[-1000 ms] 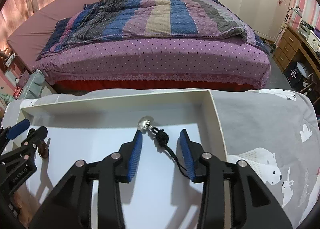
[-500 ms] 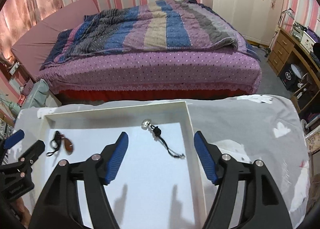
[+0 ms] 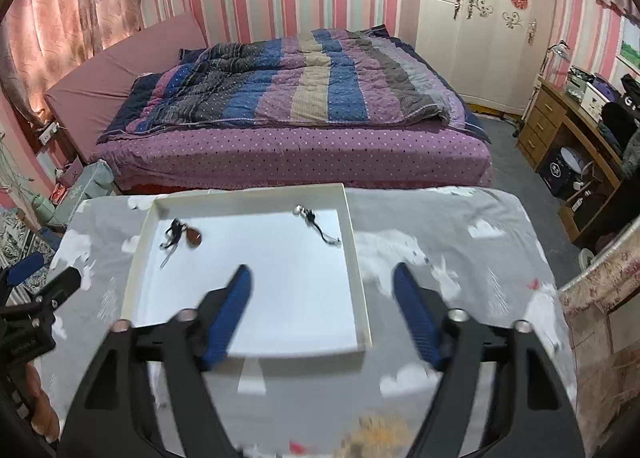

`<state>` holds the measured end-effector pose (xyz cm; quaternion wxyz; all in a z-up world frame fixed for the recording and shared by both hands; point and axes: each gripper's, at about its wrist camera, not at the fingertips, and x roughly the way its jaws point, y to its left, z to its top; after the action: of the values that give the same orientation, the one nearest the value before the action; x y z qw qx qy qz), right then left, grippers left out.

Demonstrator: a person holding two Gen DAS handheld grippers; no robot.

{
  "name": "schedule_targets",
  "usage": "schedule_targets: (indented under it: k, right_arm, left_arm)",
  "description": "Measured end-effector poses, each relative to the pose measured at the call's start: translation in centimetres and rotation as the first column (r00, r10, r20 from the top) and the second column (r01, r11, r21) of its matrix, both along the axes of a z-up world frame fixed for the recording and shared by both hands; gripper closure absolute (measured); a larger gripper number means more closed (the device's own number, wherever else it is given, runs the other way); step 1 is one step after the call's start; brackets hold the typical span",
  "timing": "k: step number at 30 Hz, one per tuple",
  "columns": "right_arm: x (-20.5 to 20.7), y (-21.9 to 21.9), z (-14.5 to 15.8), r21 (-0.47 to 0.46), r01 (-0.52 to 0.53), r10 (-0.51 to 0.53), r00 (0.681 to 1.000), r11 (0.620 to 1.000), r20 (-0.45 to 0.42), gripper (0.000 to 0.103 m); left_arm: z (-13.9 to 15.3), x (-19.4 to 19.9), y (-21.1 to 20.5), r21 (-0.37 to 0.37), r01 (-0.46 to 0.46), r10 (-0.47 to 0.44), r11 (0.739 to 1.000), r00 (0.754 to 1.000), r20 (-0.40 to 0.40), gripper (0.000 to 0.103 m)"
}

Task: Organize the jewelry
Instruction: 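Withdraw both open tools from the tray back over the remaining jewelry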

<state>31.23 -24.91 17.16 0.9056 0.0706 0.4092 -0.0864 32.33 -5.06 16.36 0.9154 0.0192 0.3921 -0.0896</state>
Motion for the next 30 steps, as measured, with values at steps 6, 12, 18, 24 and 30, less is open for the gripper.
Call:
schedule_targets:
  k: [6, 12, 18, 24, 30]
  right_arm:
    - [-7.1, 0.7, 2.8, -0.023, 0.005, -0.004, 0.998, 1.000, 0.063, 0.020]
    - [-14.3, 1.5, 3.8, -0.087, -0.028, 0.038, 0.992, 0.996, 0.120, 0.020]
    - [-21.3, 0.6, 2.8, -0.040, -0.058, 0.065, 0.977, 0.998, 0.205, 0.010]
    - [-25.0, 0.1, 1.1, -0.068, -0.018, 0.032, 0.977, 0.998, 0.212, 0.010]
    - [-26.3, -0.9, 0.4, -0.088, 0.036, -0.017, 0.980, 0.995, 0.198, 0.010]
  left_arm:
    - [1.7, -6.4, 1.5, 0.051, 0.006, -0.009, 0.999, 0.999, 0.047, 0.003]
    - [1.6, -12.5, 3.9, 0.109, -0.001, -0.008, 0.994, 0.997, 0.083, 0.003]
    - [0.3, -17.2, 7.5, 0.072, -0.042, 0.032, 0.997, 0.990, 0.135, 0.003]
    - [-1.6, -19.4, 9.7, 0.043, -0.067, 0.060, 0.997, 0.989, 0.135, 0.003]
    - [-1.6, -20.6, 10.3, 0.052, -0.097, 0.087, 0.994, 0.981, 0.176, 0.003]
